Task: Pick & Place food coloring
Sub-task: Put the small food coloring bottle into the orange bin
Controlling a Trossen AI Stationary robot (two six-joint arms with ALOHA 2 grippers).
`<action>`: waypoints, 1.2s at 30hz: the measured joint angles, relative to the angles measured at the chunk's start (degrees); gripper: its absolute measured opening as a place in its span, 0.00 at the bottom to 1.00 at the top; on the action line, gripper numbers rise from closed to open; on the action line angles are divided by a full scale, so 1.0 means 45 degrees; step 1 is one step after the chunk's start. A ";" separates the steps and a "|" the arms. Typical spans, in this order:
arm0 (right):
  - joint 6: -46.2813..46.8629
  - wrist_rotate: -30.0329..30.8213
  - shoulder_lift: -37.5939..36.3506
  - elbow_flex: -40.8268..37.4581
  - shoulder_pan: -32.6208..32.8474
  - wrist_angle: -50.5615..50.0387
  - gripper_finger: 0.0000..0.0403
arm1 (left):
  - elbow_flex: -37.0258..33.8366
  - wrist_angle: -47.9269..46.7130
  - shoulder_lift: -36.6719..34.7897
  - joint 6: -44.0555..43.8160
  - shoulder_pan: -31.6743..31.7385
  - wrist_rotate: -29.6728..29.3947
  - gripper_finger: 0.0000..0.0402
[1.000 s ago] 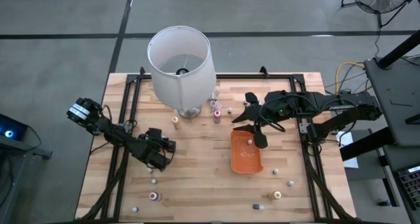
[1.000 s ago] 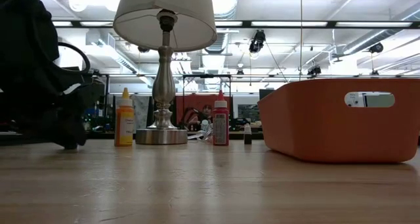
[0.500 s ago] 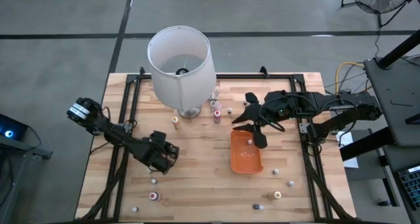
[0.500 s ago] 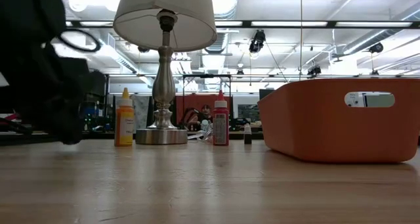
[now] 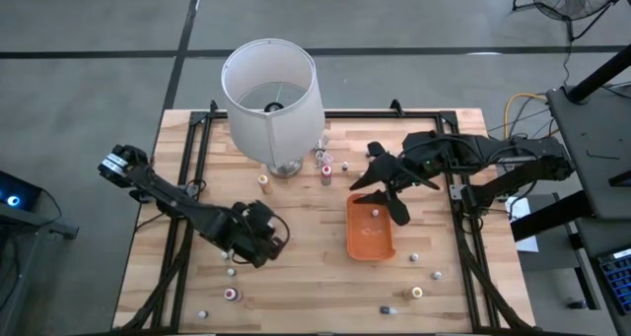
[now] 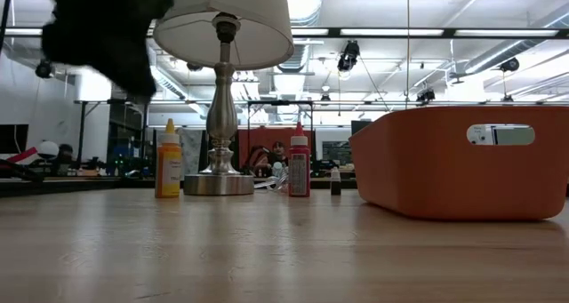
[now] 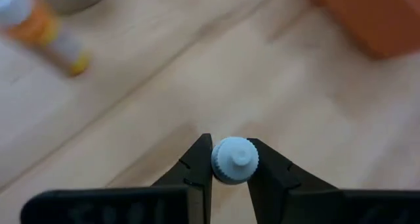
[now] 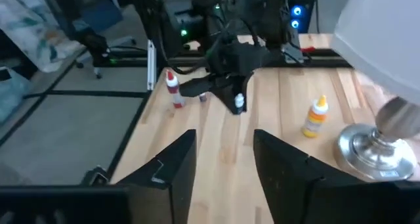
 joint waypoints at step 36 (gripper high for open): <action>-0.1906 -0.2054 0.5067 0.5187 0.2641 0.0023 0.42 | 0.7523 -0.0626 0.0068 0.3553 -0.0119 0.6616 0.11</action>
